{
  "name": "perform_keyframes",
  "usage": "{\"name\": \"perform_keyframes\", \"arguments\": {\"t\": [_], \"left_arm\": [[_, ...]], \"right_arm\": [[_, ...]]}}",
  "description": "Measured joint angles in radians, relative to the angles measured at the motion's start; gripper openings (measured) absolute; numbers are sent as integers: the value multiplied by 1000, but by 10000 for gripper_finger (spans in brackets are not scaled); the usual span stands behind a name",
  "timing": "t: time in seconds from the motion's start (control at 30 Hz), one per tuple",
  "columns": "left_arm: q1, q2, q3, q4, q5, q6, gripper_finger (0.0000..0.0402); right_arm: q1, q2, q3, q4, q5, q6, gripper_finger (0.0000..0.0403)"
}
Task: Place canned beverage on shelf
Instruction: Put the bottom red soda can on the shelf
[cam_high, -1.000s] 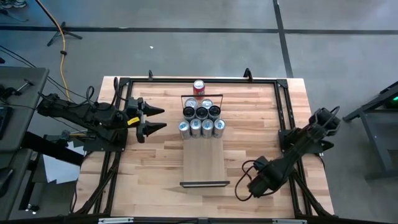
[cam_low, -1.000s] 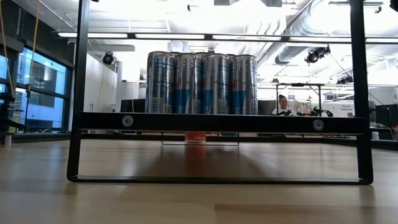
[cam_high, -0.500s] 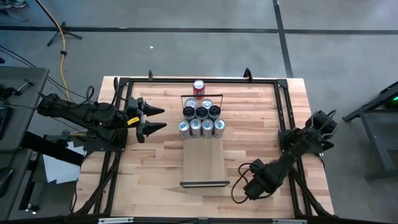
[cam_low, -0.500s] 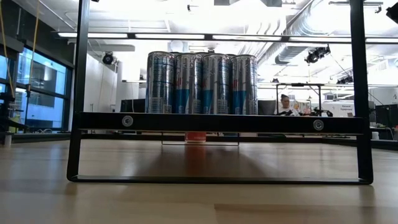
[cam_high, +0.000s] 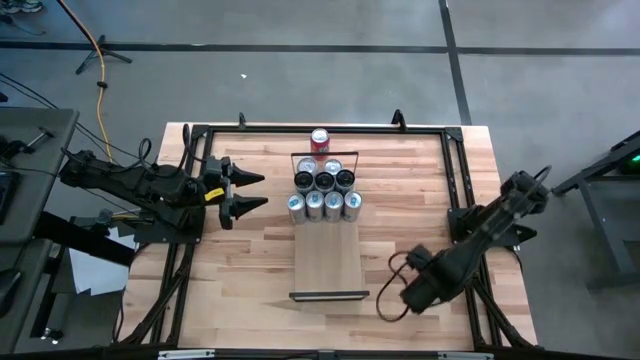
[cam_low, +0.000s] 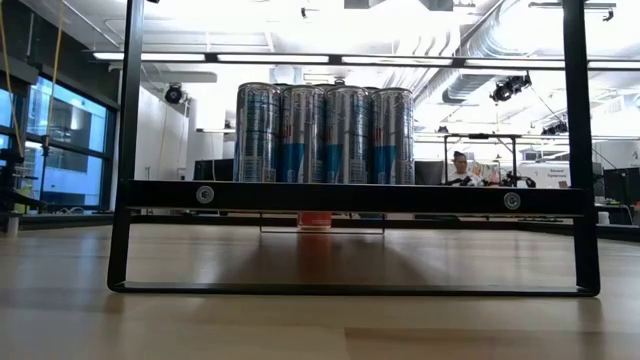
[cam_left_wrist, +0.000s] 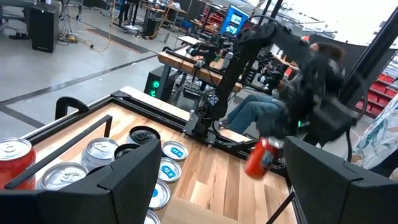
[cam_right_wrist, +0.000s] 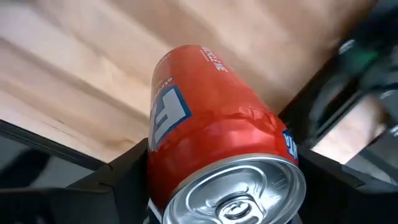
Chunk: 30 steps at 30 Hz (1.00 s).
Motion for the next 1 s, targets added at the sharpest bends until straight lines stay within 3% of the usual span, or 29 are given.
{"name": "perform_keyframes", "arguments": {"t": [0.1,0.23,0.33,0.47,0.67,1.0], "left_arm": [[0,0,0,1,0,0,298],[0,0,0,4,0,0,298],[-1,0,0,6,0,-1,298],[-1,0,0,7,35,-27,298],[-1,0,0,7,79,-65,298],[-59,60,2,4,153,-34,295]], "right_arm": [[-34,-36,111,-113,111,0,291],[-107,-64,215,-88,327,-46,291],[-183,-64,257,-65,385,-147,291],[-287,-54,260,66,376,-336,291],[-413,8,267,240,280,-575,291],[-466,256,486,197,234,-948,291]]}}
